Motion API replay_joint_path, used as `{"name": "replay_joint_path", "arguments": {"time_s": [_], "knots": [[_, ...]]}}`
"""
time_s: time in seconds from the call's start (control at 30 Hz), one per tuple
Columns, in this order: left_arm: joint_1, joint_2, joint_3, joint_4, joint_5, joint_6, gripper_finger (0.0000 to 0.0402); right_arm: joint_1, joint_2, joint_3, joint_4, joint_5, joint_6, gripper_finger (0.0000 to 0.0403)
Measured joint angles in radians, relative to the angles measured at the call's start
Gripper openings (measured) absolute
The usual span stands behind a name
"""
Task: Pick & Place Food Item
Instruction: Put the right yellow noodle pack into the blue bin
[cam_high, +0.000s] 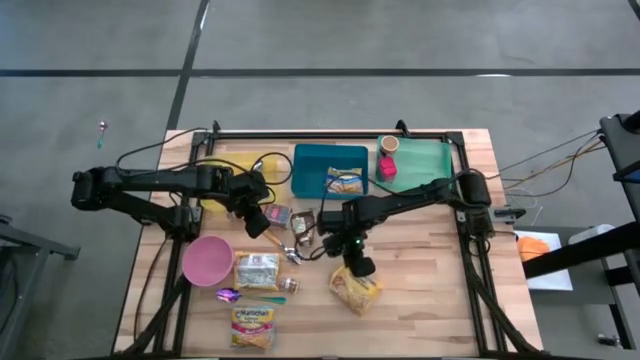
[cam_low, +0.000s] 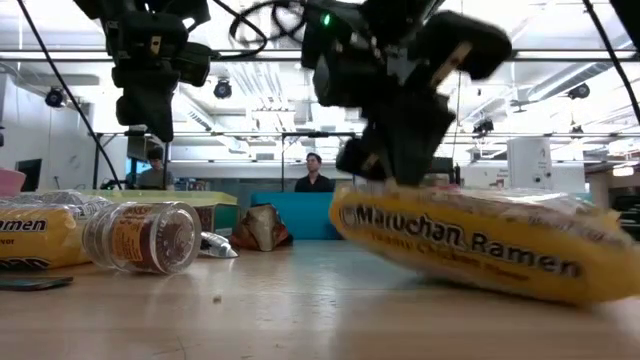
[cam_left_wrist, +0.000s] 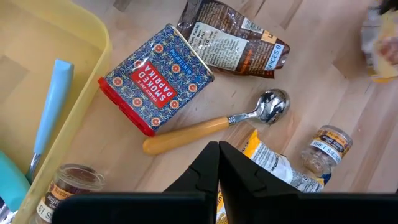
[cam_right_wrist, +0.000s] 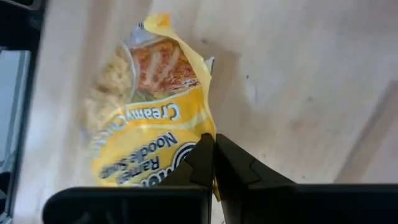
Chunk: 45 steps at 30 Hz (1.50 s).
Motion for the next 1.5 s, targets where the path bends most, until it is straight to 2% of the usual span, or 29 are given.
{"name": "replay_joint_path", "arguments": {"time_s": [0.17,0.5,0.67,1.2,1.5], "knots": [[0.000,0.000,0.000,0.000,-0.003,0.000,0.0017,0.000,-0.073,-0.002,0.006,0.017,0.031,0.0008],[0.001,0.000,0.000,0.000,-0.019,-0.001,0.0017,0.000,-0.153,-0.005,0.006,0.228,0.089,0.0008],[0.001,0.000,0.000,-0.001,-0.021,0.000,0.0017,-0.005,-0.173,-0.006,0.007,0.277,0.119,0.0008],[0.001,0.000,0.000,-0.001,-0.026,0.007,0.0017,-0.016,-0.254,-0.006,0.011,0.343,0.162,0.0008],[0.001,0.000,0.000,-0.001,-0.026,0.007,0.0017,-0.040,-0.328,-0.006,0.019,0.422,0.177,0.0008]]}}
